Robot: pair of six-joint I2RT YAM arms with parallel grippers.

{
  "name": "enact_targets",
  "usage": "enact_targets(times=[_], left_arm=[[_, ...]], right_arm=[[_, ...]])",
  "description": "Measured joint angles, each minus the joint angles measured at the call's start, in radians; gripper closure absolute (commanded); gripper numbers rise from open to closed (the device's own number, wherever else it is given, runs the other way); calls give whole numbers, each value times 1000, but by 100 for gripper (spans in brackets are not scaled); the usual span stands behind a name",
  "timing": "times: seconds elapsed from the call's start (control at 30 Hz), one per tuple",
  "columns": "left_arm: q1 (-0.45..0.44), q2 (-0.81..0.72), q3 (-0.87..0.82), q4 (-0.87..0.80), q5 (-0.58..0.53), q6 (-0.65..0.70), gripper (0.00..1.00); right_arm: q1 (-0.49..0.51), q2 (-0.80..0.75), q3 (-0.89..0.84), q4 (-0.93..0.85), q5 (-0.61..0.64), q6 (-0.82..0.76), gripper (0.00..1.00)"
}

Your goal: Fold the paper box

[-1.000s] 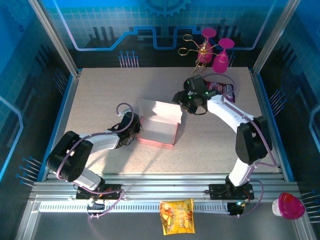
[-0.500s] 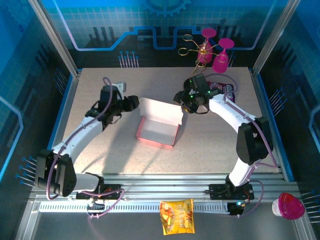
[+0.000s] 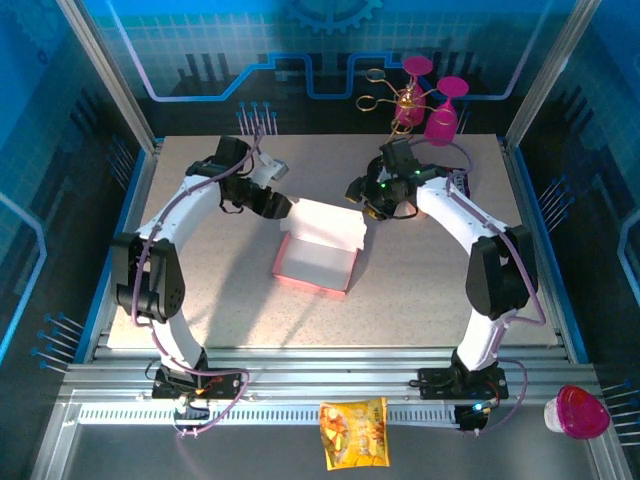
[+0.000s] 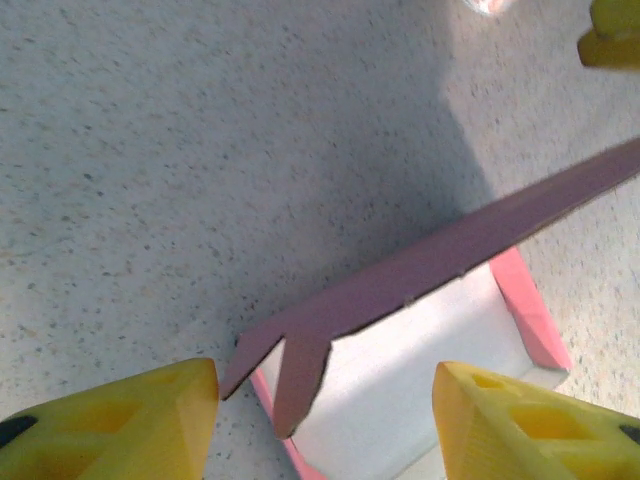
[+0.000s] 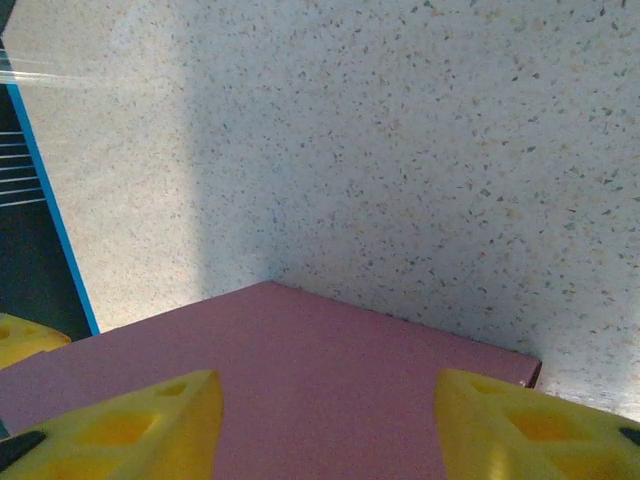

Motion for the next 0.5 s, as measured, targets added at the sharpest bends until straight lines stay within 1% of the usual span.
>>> enact_targets(times=[0.1,0.23,0.3,0.37,0.4,0.5], left_arm=[[0,33,35,-32,8,39,43],[0,68,55,-44,13,52,45],[0,75,56,-42,-2,58,41],[0,75,55,-35,-19,66,41],[0,75,56,-27,-25,66,43],[0,75,56,-17,-33,64,52]], right_arm=[[0,13,1,-6,-6,-4,42],[0,27,13,-15,-15,-11,43],[0,27,19,-16,-17,-11,43],[0,27,26,-18,-20,-11,43],[0,27,29,-18,-20,-11,43],[0,27,31,-18,-21,-11,44]])
